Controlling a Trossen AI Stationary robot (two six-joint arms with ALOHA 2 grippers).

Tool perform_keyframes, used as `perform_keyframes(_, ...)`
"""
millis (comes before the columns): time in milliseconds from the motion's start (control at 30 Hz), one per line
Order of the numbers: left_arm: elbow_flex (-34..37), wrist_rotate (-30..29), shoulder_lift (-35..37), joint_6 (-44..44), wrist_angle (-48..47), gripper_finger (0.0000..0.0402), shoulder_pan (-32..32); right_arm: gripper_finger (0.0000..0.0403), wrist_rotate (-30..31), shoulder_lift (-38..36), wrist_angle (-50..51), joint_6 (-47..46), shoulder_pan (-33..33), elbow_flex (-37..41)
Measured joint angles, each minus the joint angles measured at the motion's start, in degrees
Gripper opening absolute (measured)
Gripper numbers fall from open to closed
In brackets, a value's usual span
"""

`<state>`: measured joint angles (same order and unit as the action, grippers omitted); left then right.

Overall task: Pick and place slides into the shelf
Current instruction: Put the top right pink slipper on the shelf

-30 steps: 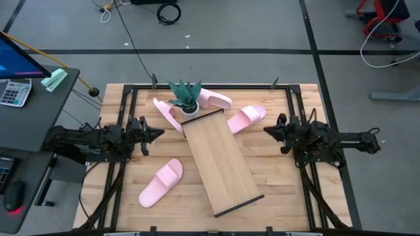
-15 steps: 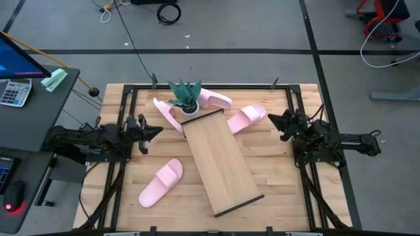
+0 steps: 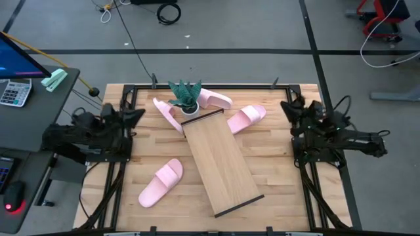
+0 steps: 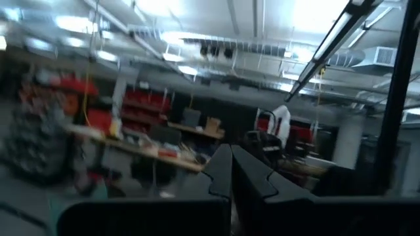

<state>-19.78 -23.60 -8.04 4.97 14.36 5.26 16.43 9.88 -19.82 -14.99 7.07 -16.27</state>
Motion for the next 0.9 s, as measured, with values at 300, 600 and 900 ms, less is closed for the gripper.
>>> perform_keyframes(300,-18.46,-5.11,-14.43,-7.74,-3.25,0.0024,0.01,0.0061,-0.63,20.19,7.62,7.93,1.98,-28.0)
perform_keyframes(600,-41.64,-7.36,-28.01,-8.62,-21.18,0.0036,0.02,0.0086,-4.26,38.68,40.76,9.46,4.15,-63.25)
perform_keyframes(900,-58.75,-11.35,-36.32,3.43,-48.82,0.0048,0.0,0.0089,-4.53,49.6,62.83,12.36,5.23,-81.26)
